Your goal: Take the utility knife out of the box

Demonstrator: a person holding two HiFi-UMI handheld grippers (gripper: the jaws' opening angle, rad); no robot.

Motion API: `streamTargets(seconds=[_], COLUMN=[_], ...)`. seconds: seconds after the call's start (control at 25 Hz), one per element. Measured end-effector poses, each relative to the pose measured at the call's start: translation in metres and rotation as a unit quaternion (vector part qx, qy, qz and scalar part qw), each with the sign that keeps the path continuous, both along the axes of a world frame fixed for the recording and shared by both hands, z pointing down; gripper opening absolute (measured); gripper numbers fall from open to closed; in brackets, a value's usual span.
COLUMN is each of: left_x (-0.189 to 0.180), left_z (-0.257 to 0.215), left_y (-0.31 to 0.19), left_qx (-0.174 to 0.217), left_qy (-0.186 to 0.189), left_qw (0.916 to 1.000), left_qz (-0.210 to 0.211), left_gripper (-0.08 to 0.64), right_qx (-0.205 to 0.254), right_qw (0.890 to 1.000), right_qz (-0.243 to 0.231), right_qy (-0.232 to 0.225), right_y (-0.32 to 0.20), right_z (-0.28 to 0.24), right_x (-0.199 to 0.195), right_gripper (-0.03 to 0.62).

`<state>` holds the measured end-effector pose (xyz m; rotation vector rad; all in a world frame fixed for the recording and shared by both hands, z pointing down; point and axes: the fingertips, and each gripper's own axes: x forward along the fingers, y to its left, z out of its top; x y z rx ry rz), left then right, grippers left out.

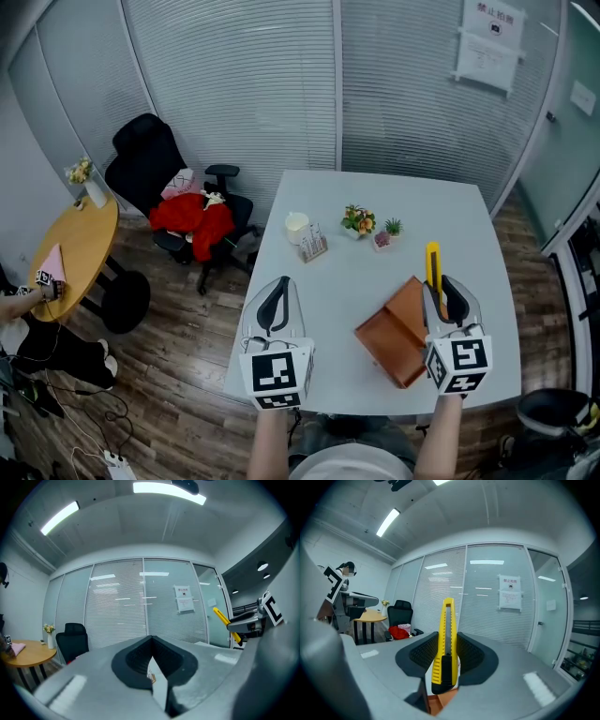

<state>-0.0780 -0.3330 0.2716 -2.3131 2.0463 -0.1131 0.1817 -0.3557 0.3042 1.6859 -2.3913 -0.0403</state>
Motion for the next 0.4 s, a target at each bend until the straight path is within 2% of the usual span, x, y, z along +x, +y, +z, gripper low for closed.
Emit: streamTargets(seconds=[0.4], left_x=[-0.0004], left_z=[0.0037], left_y=[-0.0039], left_qx=[-0.001], left_qy=[-0.002], left_qw=[1.0000], left_qz=[-0.001], left_gripper=[0.000], right_qx=[0.002], right_qw=[1.000], right_qz=[0.001], right_qy=[0.000], right_y=[-0.0029], right_z=[0.0025], right_x=[-0.0002], right_gripper=[0.150])
